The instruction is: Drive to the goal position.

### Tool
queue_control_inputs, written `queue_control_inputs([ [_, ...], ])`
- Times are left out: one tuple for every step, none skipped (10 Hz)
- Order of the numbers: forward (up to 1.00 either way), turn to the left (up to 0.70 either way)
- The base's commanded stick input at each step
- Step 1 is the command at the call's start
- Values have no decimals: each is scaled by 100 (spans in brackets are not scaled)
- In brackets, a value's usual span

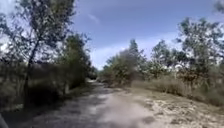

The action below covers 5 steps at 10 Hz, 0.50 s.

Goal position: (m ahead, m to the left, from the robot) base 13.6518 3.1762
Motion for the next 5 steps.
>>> queue_control_inputs([
  [50, 0],
  [50, 0],
  [50, 0],
  [50, 0],
  [50, 0],
])
